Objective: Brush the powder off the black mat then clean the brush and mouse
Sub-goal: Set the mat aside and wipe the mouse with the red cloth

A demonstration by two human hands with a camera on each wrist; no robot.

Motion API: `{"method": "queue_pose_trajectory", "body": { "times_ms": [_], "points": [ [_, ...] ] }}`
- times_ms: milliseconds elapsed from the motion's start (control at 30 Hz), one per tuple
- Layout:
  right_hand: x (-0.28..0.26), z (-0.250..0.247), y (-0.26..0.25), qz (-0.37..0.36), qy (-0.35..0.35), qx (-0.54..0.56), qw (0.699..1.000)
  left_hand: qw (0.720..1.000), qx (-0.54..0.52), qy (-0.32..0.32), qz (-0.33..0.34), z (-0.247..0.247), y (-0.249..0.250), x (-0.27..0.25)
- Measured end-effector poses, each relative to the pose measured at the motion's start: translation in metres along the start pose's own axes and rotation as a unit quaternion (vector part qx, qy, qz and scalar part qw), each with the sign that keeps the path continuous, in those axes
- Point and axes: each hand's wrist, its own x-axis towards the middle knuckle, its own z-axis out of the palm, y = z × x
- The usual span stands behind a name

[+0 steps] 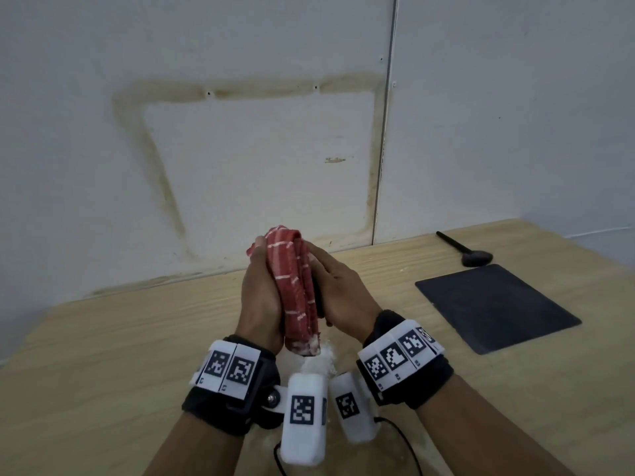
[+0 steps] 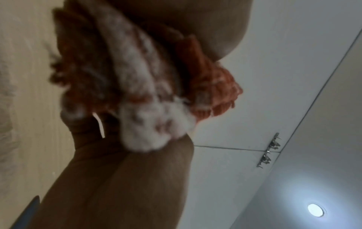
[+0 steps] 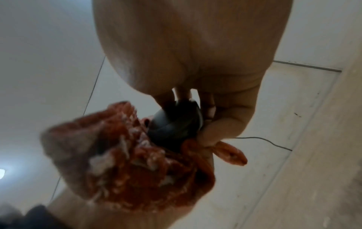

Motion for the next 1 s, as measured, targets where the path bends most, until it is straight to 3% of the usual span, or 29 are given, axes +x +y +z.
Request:
{"method": "queue_pose_trajectory", "body": {
  "times_ms": [167, 267, 367, 500, 667, 800, 1000],
  "points": [
    [0.004, -0.005, -0.009, -0.013, -0.011, -0.048, 0.999, 0.998, 0.023, 0.032, 0.044, 0.003, -0.001, -0.004],
    [0.005, -0.01, -0.009, 0.023, -0.024, -0.01, 0.999, 0.997, 0.055, 0.003, 0.05, -0.002, 0.002, -0.008],
    [0.007, -0.018, -0.013, 0.034, -0.022, 0.042, 0.998, 0.993, 0.091, -0.066, 0.046, -0.007, 0.009, -0.013],
    [0.015, -0.028, -0.02, 0.068, 0.012, 0.084, 0.994, 0.987, 0.107, -0.11, 0.058, -0.017, 0.014, -0.014],
    [0.024, -0.049, -0.018, 0.089, 0.049, -0.057, 0.993, 0.992, 0.054, -0.107, 0.027, -0.022, 0.015, -0.012],
    [0.029, -0.069, -0.015, 0.108, 0.047, -0.193, 0.974, 0.996, -0.001, -0.092, 0.0, -0.021, 0.014, 0.001],
    [0.036, -0.088, -0.008, 0.144, -0.029, -0.307, 0.94, 0.988, -0.08, -0.103, -0.085, -0.014, 0.002, 0.016]
  ]
}}
